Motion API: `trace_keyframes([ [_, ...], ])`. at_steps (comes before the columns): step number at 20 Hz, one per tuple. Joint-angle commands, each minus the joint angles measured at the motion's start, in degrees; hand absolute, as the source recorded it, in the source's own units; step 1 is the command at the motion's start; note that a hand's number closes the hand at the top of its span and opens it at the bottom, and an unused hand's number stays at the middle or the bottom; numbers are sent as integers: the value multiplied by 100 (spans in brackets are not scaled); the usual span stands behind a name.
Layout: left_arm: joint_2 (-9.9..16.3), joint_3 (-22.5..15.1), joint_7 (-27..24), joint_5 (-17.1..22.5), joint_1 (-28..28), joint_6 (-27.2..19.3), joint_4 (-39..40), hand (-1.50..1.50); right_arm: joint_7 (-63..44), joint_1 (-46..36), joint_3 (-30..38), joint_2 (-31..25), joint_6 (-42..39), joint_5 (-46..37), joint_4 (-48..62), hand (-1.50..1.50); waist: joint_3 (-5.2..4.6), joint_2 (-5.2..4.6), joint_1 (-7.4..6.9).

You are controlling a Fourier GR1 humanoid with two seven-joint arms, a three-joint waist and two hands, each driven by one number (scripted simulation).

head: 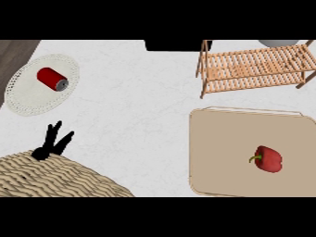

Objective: Pick the sweet potato from the tray and place it in the tiered shelf

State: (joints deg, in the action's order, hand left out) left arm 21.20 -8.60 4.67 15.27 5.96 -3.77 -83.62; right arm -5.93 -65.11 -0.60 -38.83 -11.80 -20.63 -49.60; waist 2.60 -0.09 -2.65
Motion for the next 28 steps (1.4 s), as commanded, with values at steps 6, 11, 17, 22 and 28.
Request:
trace_keyframes([
  [6,-270,158,697,216,-453,-239,351,0,-142,-372,635,413,640,287,811,-150,-256,-78,157],
  [11,-183,189,918,214,-442,-217,187,0,-184,-603,1199,500,683,797,1135,-150,-251,-59,191],
  [17,-287,150,749,165,-411,-185,327,0,-252,-1002,1950,288,504,1471,1606,-150,-255,-83,205],
  [22,-265,192,715,150,-364,-184,184,0,-110,-1055,2370,-60,1086,1554,1903,-150,-253,-118,143],
  [28,-404,99,680,40,-339,-281,218,0,-317,-1114,2578,-678,1622,1421,2135,-150,-257,-111,234],
])
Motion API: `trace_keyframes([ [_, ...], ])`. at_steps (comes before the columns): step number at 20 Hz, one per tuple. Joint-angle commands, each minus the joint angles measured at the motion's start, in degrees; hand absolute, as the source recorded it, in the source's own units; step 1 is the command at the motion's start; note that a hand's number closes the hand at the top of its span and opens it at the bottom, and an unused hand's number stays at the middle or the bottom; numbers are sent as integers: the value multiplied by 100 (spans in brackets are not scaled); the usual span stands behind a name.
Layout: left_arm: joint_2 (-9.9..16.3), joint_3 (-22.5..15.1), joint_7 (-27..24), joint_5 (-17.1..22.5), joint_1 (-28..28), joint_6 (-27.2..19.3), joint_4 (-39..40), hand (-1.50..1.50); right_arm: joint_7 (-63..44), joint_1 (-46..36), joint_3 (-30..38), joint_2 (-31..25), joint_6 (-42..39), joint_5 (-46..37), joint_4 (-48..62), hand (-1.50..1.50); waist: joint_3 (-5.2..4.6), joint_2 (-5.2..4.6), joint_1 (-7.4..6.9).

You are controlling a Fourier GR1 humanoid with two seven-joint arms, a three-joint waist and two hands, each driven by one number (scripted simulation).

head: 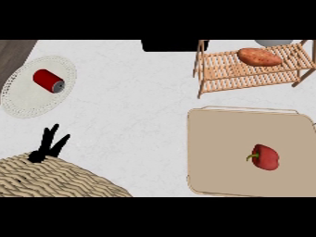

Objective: Pick the sweet potato from the tray and place it in the tiered shelf

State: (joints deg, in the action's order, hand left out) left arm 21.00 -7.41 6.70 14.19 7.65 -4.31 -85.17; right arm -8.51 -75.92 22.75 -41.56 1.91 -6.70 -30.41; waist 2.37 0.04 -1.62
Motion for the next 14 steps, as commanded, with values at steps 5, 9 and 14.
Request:
trace_keyframes([
  [5,-288,103,696,243,-503,-218,122,0,58,181,719,-963,287,285,603,-150,-219,-138,83],
  [9,-403,42,614,148,-488,-270,290,0,-31,237,837,-1460,-381,417,887,-150,-225,-139,104],
  [14,-242,171,580,260,-284,-132,109,0,383,737,1150,-2020,-1299,696,1225,-150,-211,-134,72],
])
